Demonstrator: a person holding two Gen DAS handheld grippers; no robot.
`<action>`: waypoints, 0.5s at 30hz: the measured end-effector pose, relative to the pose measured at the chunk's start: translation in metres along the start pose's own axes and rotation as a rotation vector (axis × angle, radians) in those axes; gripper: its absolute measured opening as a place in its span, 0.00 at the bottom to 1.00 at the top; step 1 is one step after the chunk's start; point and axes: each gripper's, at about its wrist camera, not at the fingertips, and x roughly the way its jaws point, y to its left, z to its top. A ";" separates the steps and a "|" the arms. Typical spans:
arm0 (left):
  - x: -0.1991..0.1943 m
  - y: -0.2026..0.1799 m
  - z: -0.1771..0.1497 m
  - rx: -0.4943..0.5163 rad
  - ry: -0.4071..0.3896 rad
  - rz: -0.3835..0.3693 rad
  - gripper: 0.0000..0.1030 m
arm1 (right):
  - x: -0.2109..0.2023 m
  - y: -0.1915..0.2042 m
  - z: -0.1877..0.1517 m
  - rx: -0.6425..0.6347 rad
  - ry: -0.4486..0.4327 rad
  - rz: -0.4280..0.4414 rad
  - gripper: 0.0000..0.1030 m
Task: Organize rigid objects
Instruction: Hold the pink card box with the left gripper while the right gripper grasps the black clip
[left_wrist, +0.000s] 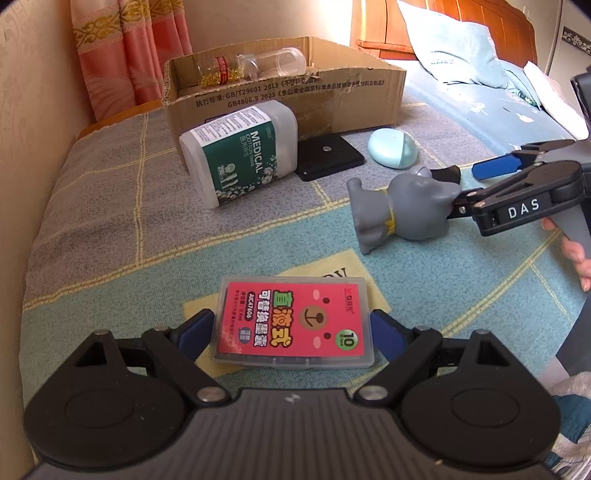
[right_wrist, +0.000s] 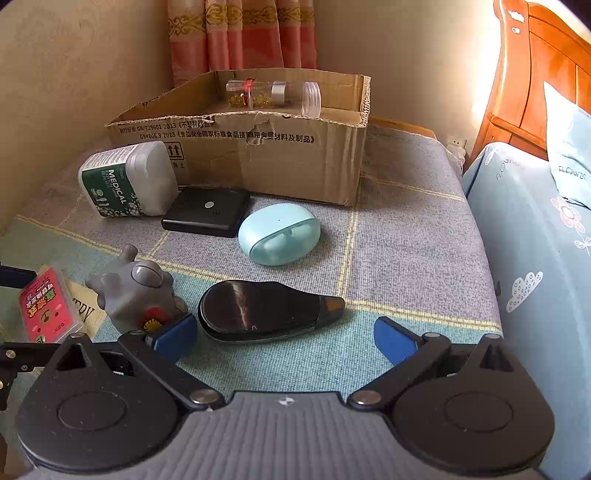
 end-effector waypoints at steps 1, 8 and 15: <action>0.000 0.000 0.000 -0.003 0.000 -0.001 0.87 | 0.001 -0.002 0.000 0.007 0.004 0.008 1.00; 0.002 0.000 0.002 -0.009 -0.006 -0.001 0.88 | 0.006 -0.004 -0.007 -0.056 -0.017 -0.015 1.00; 0.002 -0.003 0.003 0.001 -0.014 0.017 0.88 | 0.012 -0.008 -0.002 -0.059 -0.033 -0.009 1.00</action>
